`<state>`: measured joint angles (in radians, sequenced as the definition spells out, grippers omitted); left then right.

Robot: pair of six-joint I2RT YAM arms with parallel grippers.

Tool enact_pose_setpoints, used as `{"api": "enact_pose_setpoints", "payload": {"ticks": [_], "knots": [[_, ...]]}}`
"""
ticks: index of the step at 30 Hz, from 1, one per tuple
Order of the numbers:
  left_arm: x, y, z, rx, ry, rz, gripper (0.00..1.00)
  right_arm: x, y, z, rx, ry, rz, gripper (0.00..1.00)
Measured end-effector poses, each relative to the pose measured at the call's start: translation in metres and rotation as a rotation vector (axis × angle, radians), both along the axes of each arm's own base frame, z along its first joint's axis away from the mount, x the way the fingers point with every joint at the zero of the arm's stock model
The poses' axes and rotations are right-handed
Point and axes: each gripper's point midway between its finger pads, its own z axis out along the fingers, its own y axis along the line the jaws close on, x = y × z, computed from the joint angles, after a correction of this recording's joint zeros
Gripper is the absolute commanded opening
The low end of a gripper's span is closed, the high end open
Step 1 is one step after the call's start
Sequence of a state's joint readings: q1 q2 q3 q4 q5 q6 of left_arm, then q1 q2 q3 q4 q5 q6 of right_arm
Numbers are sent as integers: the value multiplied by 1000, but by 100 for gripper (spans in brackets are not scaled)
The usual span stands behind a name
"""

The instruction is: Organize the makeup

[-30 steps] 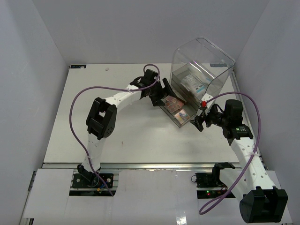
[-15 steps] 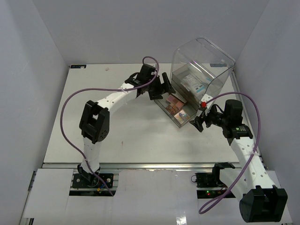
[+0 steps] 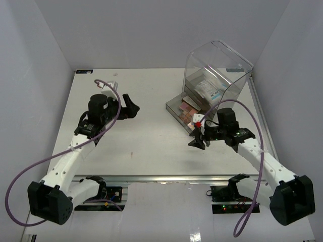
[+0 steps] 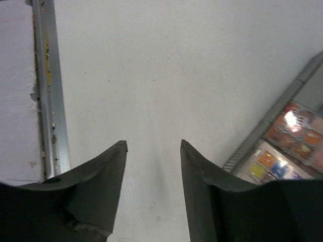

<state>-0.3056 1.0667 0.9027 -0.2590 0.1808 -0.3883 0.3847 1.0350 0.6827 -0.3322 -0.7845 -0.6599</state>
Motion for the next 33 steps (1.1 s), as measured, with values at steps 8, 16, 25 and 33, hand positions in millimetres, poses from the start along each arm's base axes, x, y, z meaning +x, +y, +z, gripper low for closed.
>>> {"api": "enact_pose_setpoints", "payload": {"ticks": [8, 16, 25, 33], "knots": [[-31, 30, -56, 165, 30, 27, 98, 34, 63, -45, -270, 124, -38, 16], [-30, 39, -27, 176, -91, 59, 98, 101, 68, -94, -494, 131, -371, 46], [-29, 42, -26, 186, -97, 71, 98, 154, 23, -104, -658, -40, -731, 90], [-29, 42, -26, 188, -97, 71, 98, 193, -21, -92, -650, -101, -918, 90]]}}
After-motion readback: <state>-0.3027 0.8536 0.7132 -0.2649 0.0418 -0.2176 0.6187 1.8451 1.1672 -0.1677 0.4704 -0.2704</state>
